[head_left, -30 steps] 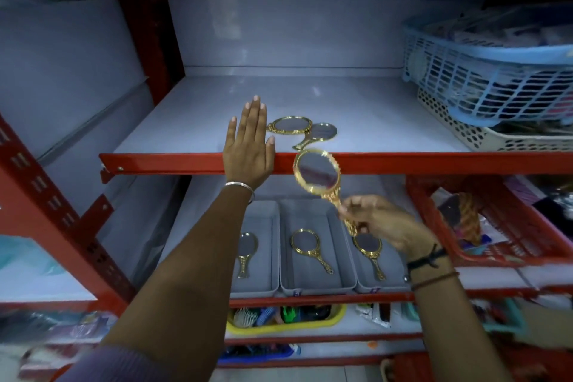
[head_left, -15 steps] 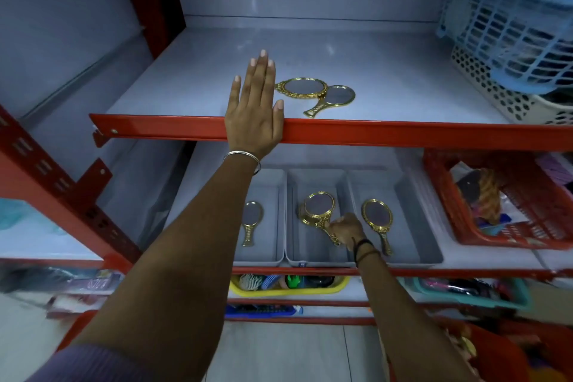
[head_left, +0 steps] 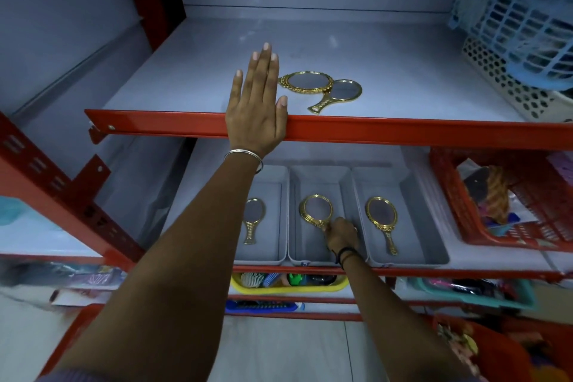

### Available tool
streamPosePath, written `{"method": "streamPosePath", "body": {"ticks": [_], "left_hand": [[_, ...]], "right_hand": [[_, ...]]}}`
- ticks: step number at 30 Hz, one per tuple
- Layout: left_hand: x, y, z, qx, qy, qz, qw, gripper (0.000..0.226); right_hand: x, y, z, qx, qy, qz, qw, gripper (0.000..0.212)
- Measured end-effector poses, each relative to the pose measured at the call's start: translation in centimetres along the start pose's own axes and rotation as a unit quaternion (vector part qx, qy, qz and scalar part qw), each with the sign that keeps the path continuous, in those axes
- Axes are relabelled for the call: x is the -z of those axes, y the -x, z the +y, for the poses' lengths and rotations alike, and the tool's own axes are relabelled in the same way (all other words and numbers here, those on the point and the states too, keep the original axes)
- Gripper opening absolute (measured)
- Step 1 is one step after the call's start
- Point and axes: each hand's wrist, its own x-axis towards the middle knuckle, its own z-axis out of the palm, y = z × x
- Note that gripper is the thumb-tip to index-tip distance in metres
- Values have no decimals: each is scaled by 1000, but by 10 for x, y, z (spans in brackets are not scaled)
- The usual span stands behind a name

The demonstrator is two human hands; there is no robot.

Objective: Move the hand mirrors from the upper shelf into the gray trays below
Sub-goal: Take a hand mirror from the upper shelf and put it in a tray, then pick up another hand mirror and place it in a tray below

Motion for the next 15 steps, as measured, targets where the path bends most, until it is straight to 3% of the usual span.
{"method": "streamPosePath", "body": {"ticks": [4,8,12,15], "left_hand": [[2,0,0,2,6,-8,1000,61],[5,0,1,6,9,-16,1000,61],[8,1,1,13,24,-31,999,62],[11,0,1,15,30,-44,998,62]], "right_hand": [[23,14,-13,60,-155,69,984,26],[79,49,-49,197,-323,166,911,29],[146,77,-92,307,-372,286,828,25],[177,70,-121,323,-342,325,821,20]]}}
